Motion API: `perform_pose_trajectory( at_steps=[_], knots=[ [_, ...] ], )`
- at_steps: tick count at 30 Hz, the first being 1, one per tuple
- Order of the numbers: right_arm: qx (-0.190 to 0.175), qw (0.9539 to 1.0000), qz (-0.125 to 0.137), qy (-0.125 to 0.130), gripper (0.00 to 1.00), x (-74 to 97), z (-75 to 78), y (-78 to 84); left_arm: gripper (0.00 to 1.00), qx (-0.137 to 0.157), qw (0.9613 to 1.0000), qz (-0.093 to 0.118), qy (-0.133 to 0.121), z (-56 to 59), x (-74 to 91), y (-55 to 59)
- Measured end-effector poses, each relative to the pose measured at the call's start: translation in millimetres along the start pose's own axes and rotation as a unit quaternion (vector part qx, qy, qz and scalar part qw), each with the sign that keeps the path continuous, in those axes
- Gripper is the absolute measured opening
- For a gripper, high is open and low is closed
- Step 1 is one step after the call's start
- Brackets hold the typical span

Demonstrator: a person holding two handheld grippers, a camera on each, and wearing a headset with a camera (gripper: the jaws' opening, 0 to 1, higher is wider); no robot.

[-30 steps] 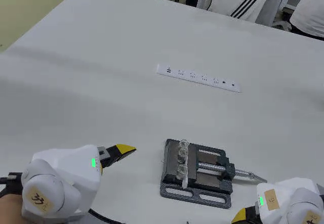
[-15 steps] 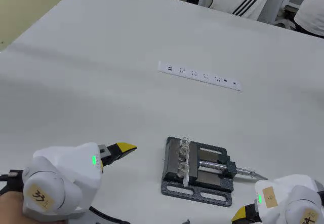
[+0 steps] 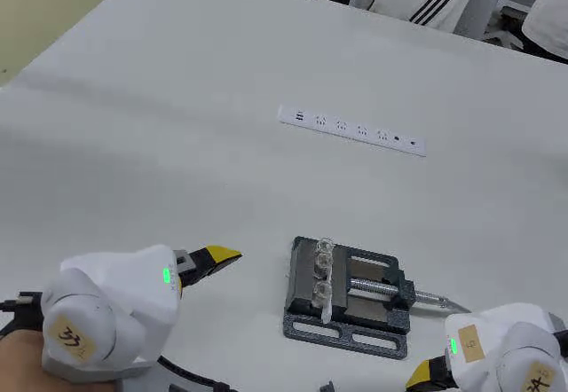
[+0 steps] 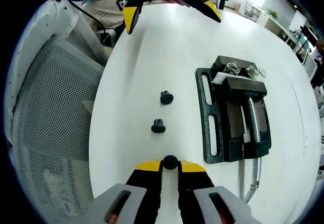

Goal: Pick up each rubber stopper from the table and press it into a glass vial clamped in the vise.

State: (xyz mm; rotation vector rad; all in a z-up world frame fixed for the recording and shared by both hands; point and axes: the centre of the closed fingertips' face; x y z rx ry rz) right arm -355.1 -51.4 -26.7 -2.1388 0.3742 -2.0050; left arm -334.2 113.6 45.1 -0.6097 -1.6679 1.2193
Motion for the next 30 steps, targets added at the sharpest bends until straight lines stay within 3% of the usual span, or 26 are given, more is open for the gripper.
perform_pose_trajectory(
  at_steps=[10,16,23,30],
  knots=[
    [-0.005,1.0,-0.001,-0.001,0.06,1.4,0.1,-0.8,0.97,0.0,1.0,0.0,0.0,-1.7,0.0,0.9],
    [-0.015,0.9998,0.01,0.004,0.06,14.5,3.3,-7.1,0.97,0.0,1.0,0.002,-0.002,-2.4,0.9,-0.3],
    [-0.026,0.999,0.035,0.014,0.06,36.1,13.8,-25.8,0.97,-0.001,1.0,0.004,-0.002,-1.0,2.3,-1.0],
    [-0.027,0.9969,0.07,0.026,0.06,58.6,32.6,-56.5,0.97,-0.003,1.0,0.007,-0.001,0.1,3.3,-4.1]
  ],
)
Point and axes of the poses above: the centre of the closed fingertips' face, and the gripper's own axes: x roughly backward along the fingers, z roughly to its right, y roughly out of its underside, and after that the axes turned 6 degrees about -x, right-handed
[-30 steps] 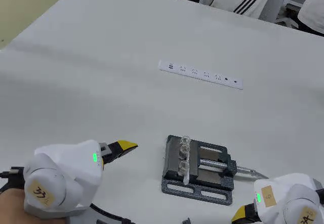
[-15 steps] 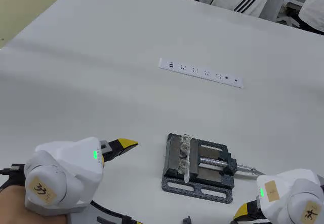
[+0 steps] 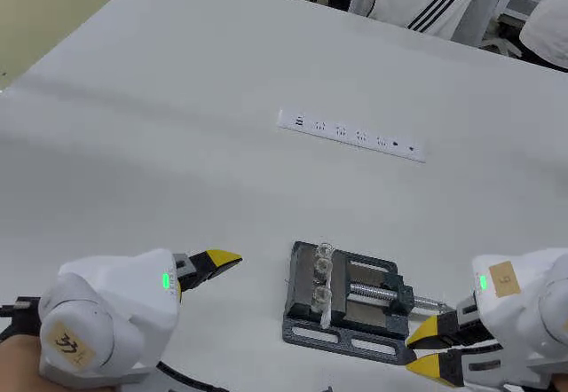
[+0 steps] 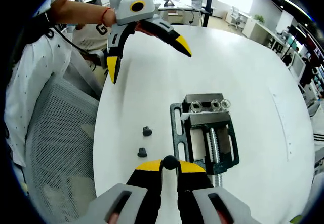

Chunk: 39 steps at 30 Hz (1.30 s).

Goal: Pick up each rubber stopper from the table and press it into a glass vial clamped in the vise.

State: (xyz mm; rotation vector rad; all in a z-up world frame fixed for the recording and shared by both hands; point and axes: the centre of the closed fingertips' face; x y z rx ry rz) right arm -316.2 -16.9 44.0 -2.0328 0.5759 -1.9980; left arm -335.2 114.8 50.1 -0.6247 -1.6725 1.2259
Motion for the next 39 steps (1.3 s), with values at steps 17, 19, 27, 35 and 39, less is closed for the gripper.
perform_pose_trajectory(
  at_steps=[17,19,27,35,39],
  knots=[
    [-0.006,0.9989,0.043,0.017,0.06,8.5,50.9,-71.1,0.97,0.0,0.9999,0.011,-0.004,-3.4,-1.3,-7.8],
    [-0.004,0.9989,0.043,0.018,0.06,6.8,56.4,-75.8,0.97,0.0,0.9999,0.012,-0.005,-4.3,-1.3,-8.1],
    [-0.007,0.9989,0.044,0.015,0.06,-4.6,76.3,-88.7,0.97,0.003,0.9998,0.019,-0.009,-8.5,-2.8,-9.8],
    [-0.018,0.9991,0.039,0.007,0.06,-23.2,84.4,-91.4,0.96,0.006,0.9996,0.026,-0.012,-10.7,-4.2,-12.6],
    [-0.019,0.9992,0.034,0.004,0.06,-30.5,86.6,-91.8,0.96,0.008,0.9995,0.027,-0.014,-11.7,-4.2,-12.0]
  ],
)
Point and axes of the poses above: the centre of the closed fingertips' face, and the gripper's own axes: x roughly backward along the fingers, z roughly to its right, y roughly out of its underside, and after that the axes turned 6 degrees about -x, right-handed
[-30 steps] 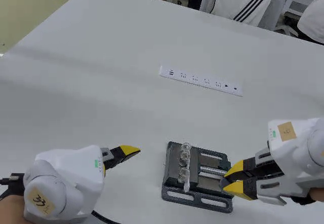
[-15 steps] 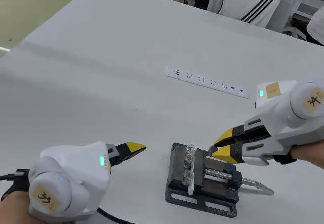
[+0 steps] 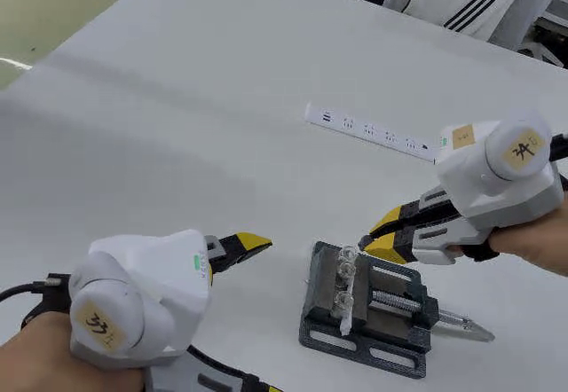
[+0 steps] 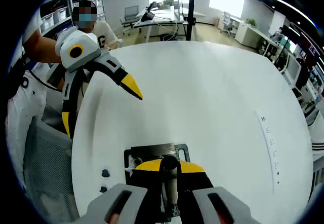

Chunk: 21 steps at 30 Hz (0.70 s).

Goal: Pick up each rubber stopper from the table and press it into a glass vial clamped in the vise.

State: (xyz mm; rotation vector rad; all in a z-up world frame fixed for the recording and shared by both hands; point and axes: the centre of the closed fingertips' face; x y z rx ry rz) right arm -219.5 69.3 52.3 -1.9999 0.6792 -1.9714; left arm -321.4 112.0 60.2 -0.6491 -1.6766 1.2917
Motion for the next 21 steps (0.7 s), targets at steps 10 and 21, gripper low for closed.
perform_pose_trajectory(
  at_steps=[10,21],
  knots=[
    [-0.002,0.9999,-0.01,-0.007,0.06,-12.4,0.0,5.1,0.96,0.003,1.0,0.0,0.0,-0.4,-0.4,2.8],
    [-0.005,0.9999,-0.014,-0.007,0.05,-17.2,2.2,6.5,0.96,0.007,1.0,0.003,-0.002,-1.4,-1.6,2.4]
  ],
)
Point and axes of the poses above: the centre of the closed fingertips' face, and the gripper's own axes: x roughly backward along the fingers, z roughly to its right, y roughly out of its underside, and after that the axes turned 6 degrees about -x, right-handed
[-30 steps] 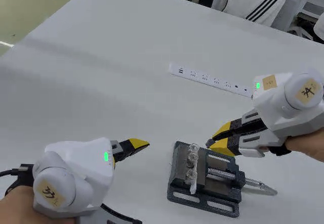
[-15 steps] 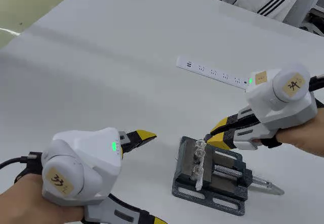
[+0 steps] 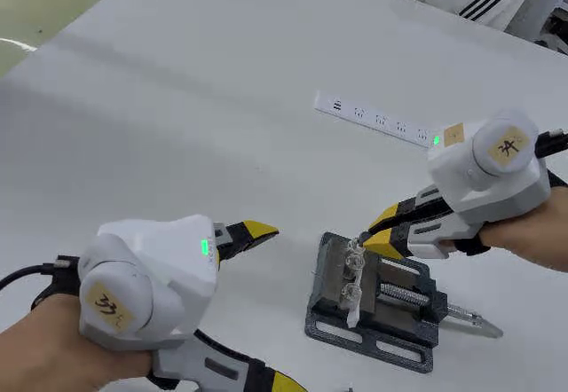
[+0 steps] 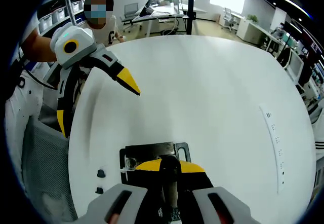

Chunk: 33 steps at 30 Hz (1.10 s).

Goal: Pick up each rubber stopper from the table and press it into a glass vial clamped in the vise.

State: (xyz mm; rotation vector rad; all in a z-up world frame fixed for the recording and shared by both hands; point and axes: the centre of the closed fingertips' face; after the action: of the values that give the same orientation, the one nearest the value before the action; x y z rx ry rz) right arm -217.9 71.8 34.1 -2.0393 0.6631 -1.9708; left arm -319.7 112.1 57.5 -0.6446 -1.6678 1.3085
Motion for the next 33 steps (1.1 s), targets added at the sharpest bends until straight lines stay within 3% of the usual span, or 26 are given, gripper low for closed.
perform_pose_trajectory(
  at_steps=[21,33],
  knots=[
    [0.004,0.9999,-0.012,0.0,0.05,-3.5,3.5,3.7,0.95,0.005,1.0,0.001,-0.001,-3.1,-1.1,3.5],
    [0.028,0.9982,-0.053,0.011,0.05,-6.1,3.4,3.2,0.95,0.007,1.0,0.002,-0.002,-3.5,-2.0,4.6]
  ],
)
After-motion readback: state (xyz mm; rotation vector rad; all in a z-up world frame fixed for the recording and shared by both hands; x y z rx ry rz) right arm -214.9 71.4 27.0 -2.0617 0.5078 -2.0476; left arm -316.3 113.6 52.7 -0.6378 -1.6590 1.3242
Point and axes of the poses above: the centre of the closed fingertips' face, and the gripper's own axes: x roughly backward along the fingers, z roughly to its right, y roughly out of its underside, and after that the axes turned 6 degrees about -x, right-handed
